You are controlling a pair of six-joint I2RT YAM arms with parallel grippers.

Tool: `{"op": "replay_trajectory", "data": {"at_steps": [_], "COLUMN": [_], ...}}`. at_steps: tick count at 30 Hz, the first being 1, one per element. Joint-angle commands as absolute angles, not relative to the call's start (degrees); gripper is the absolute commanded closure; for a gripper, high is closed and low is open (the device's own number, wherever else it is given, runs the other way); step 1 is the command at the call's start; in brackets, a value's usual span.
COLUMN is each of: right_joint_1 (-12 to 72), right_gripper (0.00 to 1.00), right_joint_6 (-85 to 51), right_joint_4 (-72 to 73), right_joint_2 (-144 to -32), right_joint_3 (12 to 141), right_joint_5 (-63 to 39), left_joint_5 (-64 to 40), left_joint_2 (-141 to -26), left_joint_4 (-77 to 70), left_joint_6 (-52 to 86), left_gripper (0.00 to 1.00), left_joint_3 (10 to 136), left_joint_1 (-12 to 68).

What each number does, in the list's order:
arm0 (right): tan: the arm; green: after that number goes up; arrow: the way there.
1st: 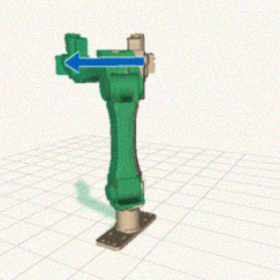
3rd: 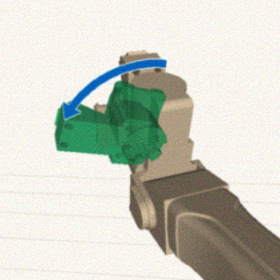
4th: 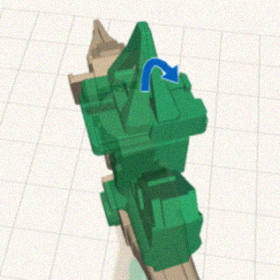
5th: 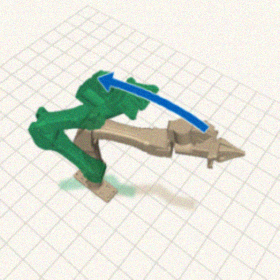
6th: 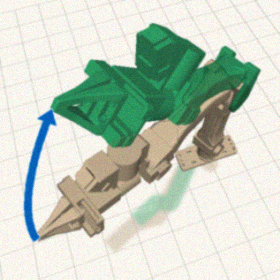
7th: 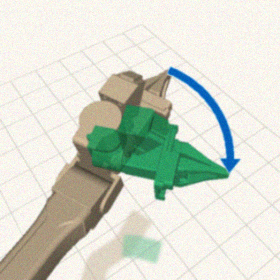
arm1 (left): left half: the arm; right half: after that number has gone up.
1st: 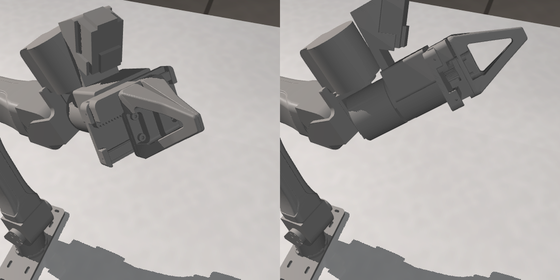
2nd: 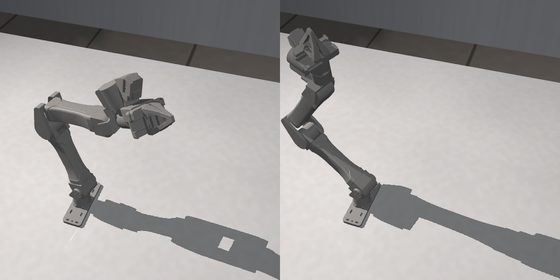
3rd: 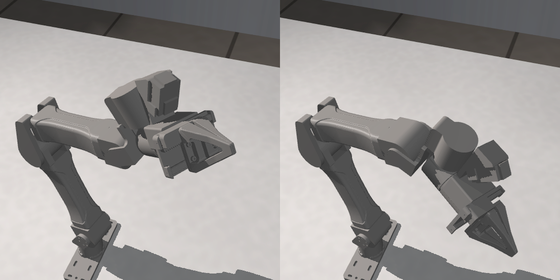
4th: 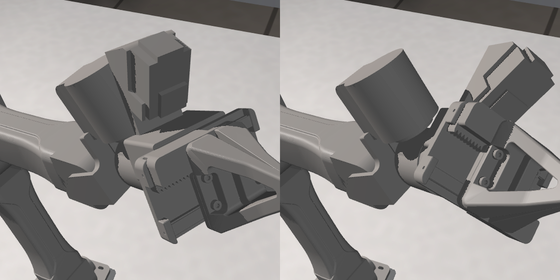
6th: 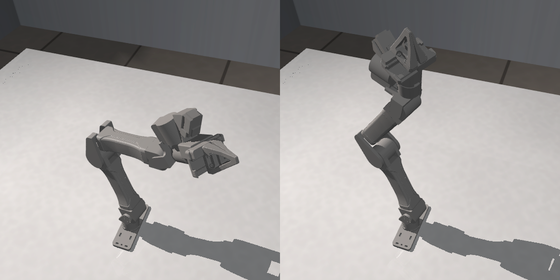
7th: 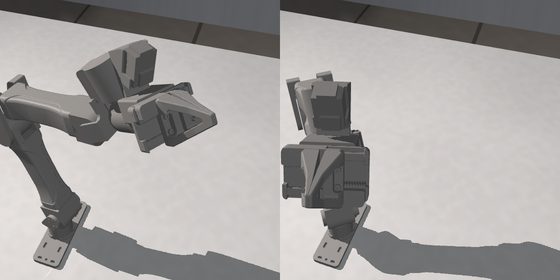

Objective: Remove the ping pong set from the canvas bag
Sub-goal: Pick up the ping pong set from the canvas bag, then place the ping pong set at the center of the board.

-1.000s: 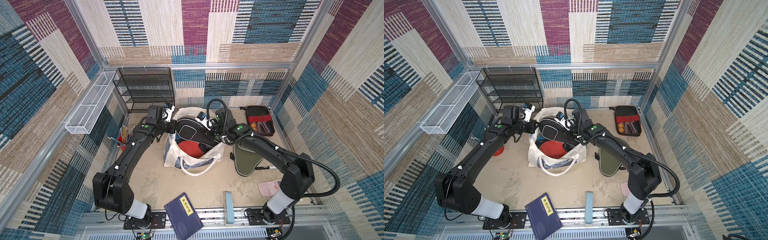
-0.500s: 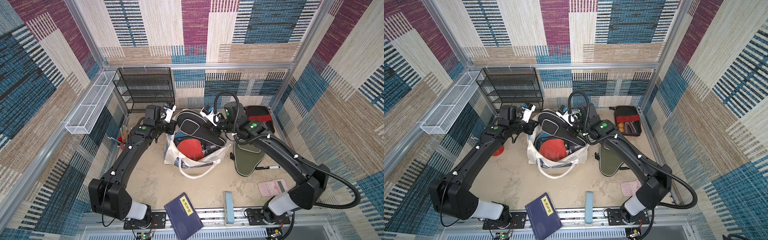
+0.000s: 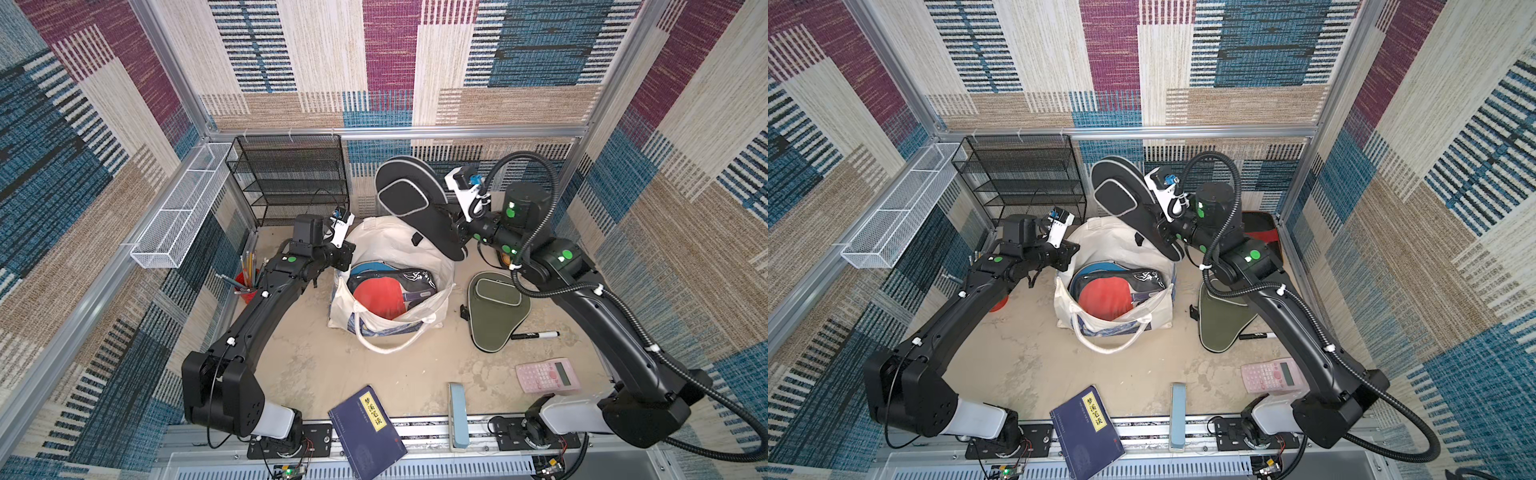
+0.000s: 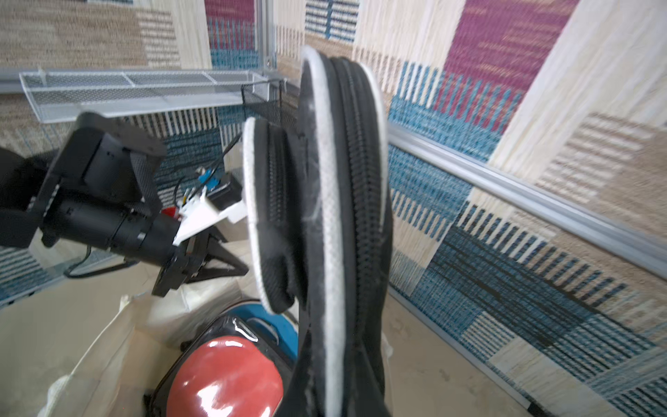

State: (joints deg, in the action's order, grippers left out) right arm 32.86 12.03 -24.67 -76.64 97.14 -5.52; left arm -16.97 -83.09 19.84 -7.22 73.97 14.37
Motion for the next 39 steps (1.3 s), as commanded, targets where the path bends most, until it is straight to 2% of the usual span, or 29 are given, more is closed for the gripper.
{"op": "replay_trajectory", "data": {"at_steps": [1,6,13,21,28,35,39], "right_joint_1": [32.5,29.0,20.9,11.0,3.4,-3.7,-6.1], "right_gripper": [1.00,1.00,1.00,1.00,1.00,1.00,1.00], "right_joint_6": [10.8,13.5,9.3,1.3,-6.5,-20.8,-28.2], "right_joint_4": [-12.0,-11.0,-8.9,-1.1,11.1,26.9,34.9], "right_joint_2": [-74.3,-73.8,-73.6,-79.5,-89.9,-104.0,-113.2], "right_joint_3": [98.6,98.8,88.8,77.7,73.1,73.2,76.7], "right_joint_5": [5.2,14.4,10.9,-5.8,-28.4,-48.7,-54.3], "left_joint_5": [-18.6,-19.0,-20.1,-21.6,-22.6,-23.2,-23.2], "left_joint_2": [-81.7,-80.3,-79.1,-78.3,-78.6,-79.1,-79.8], "left_joint_4": [14.2,12.5,11.8,11.7,11.4,11.5,11.8], "left_joint_6": [-7.6,-7.2,-7.0,-7.0,-6.4,-6.2,-6.2], "left_gripper": [1.00,1.00,1.00,1.00,1.00,1.00,1.00], "left_joint_3": [72.7,70.7,69.9,69.9,69.6,69.6,70.1], "left_joint_1": [14.4,14.4,14.3,14.4,14.4,14.3,14.3]}}
